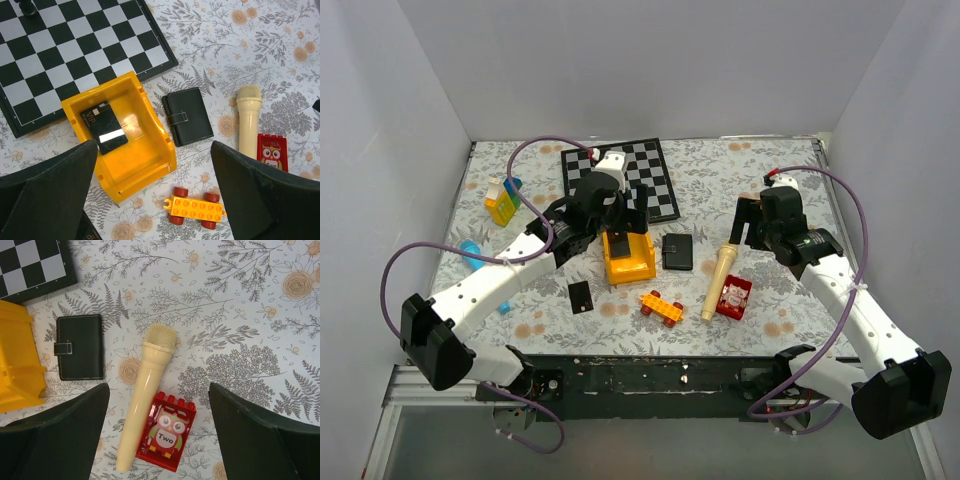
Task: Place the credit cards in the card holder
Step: Open the card holder at the center of the board.
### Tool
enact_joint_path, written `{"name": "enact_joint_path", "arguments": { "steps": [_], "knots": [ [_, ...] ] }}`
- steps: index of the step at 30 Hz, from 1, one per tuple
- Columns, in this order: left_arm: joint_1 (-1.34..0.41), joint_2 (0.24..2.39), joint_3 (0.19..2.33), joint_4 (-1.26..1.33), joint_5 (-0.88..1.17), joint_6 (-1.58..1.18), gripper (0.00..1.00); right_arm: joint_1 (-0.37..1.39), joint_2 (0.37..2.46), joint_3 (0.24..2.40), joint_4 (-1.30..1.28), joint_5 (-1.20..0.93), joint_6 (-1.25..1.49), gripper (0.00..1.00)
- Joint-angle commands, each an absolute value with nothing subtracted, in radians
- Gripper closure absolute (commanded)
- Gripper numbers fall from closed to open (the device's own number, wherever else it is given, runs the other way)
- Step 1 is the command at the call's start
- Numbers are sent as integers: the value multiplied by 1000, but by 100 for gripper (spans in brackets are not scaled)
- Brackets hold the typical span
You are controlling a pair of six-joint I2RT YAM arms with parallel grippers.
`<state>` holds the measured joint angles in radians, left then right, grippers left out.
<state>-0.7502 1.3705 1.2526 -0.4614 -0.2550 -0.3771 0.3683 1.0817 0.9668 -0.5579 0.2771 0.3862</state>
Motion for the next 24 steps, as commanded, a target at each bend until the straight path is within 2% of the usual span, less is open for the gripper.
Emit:
{"name": "enact_joint_path", "arguments": {
  "steps": [1, 7, 12, 17, 24],
  "knots": [
    [-753, 1307, 1243, -436, -290, -367, 2, 368, 1078, 1003, -551, 281, 390, 10],
    [-753, 1296, 1238, -440, -298, -359, 2, 367, 1140, 1058, -624, 330, 400, 5],
    [-753, 1299, 1233, -443, -301, -357, 2, 367, 1141, 1034, -594, 289, 407, 2],
    [-753, 1293, 1224, -442, -305, -368, 2, 353, 1176, 950, -411, 79, 384, 2],
    [-750, 1264, 1180, -420, -296, -383, 2, 351, 1357, 989, -315, -150, 376, 7]
  ]
}}
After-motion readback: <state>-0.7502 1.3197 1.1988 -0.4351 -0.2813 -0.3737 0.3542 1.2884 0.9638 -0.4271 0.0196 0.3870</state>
